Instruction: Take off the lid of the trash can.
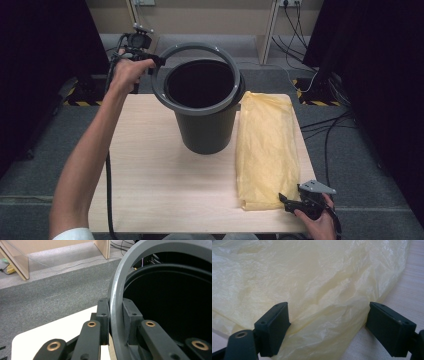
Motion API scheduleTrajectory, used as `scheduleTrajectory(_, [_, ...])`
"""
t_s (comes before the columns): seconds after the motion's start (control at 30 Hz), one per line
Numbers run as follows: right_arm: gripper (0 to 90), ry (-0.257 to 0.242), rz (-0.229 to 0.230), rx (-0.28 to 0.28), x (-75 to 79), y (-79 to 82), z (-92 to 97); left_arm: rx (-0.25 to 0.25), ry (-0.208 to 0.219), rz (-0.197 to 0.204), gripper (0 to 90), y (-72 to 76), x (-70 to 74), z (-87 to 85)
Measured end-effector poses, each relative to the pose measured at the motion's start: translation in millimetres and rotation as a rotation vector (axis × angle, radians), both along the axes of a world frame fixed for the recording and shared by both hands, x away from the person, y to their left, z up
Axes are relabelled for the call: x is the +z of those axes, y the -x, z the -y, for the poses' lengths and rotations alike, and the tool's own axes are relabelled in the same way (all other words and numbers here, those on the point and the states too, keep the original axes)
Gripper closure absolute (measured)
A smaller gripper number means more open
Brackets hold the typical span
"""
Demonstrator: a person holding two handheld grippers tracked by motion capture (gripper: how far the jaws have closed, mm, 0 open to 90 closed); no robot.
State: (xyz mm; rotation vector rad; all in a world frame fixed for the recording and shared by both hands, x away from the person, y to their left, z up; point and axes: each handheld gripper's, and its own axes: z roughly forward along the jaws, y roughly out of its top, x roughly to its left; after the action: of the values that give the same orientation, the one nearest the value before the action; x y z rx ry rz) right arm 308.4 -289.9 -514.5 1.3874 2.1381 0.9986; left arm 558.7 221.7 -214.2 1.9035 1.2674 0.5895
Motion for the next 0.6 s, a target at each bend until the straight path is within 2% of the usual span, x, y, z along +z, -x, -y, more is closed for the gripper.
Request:
scheduleTrajectory(0.17, [18.8, 0.002, 0.003, 0.001, 0.0, 0.2, -0.2, 0.007, 0.019, -0.006, 77.6, 6.6, -0.6, -22.5])
scheduleTrajectory(0.33, [18.8, 0.003, 0.000, -0.001, -0.2, 0.0, -0.2, 0.016, 0.012, -0.002, 77.6, 18.7, 4.1, -47.2])
scheduleTrajectory(0.47, [18.8, 0.003, 0.000, -0.002, -0.1, 0.3, -0.4, 0.034, 0.038, 0.005, 77.5, 27.1, 5.6, -69.5])
scheduleTrajectory(0.6, [18.8, 0.004, -0.001, -0.003, -0.1, 0.4, -0.7, 0.055, 0.061, 0.006, 77.5, 34.3, 0.9, -93.7])
